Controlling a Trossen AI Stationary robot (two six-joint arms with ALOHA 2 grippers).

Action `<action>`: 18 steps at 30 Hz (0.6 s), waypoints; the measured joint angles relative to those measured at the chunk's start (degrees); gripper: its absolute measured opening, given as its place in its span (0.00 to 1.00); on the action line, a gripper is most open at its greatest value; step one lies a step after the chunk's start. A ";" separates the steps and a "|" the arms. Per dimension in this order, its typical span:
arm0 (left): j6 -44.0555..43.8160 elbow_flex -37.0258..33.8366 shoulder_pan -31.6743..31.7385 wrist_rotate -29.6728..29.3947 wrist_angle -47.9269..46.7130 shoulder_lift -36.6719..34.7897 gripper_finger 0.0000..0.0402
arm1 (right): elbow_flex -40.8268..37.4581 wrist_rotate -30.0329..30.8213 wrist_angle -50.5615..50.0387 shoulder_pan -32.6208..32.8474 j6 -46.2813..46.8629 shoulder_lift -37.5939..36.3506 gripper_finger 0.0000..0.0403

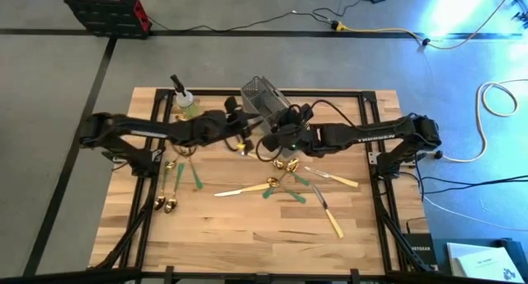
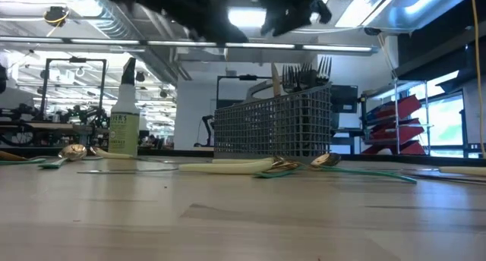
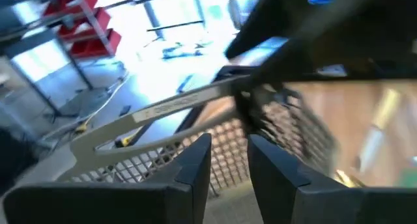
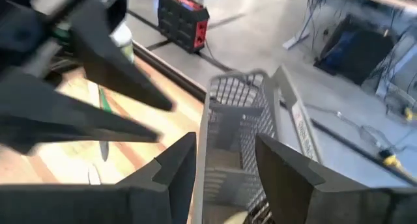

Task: Sort silverware
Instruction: Put the yellow table knife into the gray silverware organizer

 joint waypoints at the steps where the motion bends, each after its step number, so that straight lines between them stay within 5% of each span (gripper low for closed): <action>1: 0.76 0.00 -1.03 0.26 -2.44 -2.57 0.21 | 0.67 0.47 0.00 0.55 -0.41 -0.04 0.35; 7: -1.25 -0.81 -8.99 3.29 -12.02 -18.91 0.21 | 2.43 3.38 -0.34 4.84 -3.30 -0.08 0.35; 13: -1.96 -15.22 -17.63 4.56 2.68 -33.16 0.21 | 2.45 3.54 -0.54 9.75 -3.41 -0.11 0.35; 18: -5.21 -29.74 -20.53 5.27 10.40 -37.77 0.21 | 2.00 -0.33 0.19 14.45 -3.43 -0.06 0.35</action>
